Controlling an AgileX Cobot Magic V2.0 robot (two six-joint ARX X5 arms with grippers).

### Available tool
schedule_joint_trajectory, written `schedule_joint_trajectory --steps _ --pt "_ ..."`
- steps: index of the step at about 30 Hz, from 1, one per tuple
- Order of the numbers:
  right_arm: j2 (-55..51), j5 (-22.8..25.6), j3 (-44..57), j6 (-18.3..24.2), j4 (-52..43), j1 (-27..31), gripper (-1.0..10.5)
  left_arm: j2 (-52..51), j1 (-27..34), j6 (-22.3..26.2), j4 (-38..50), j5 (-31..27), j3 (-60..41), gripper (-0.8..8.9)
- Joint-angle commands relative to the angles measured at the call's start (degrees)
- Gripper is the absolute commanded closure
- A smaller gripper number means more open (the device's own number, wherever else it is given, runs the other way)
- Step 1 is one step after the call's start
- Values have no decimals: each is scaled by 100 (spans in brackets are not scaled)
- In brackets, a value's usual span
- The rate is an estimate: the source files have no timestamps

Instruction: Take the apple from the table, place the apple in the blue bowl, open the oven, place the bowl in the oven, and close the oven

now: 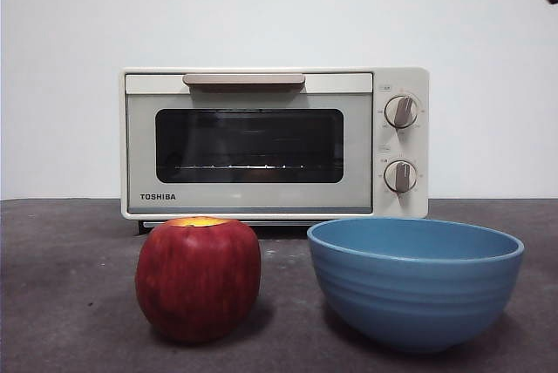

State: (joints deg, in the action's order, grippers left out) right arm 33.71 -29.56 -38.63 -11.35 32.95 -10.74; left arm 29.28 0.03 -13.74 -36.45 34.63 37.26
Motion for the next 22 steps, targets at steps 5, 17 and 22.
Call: schedule_joint_trajectory --steps 5,17,22 --pt "935 -42 -1023 1423 1222 -933 943 317 -516 741 -789 149 444 806" --pt "1300 133 -1097 1635 1414 -1974 942 326 -901 896 -1113 146 448 806" --pt "1300 168 -1097 1556 1342 -1987 573 326 -901 896 -1113 146 448 806"
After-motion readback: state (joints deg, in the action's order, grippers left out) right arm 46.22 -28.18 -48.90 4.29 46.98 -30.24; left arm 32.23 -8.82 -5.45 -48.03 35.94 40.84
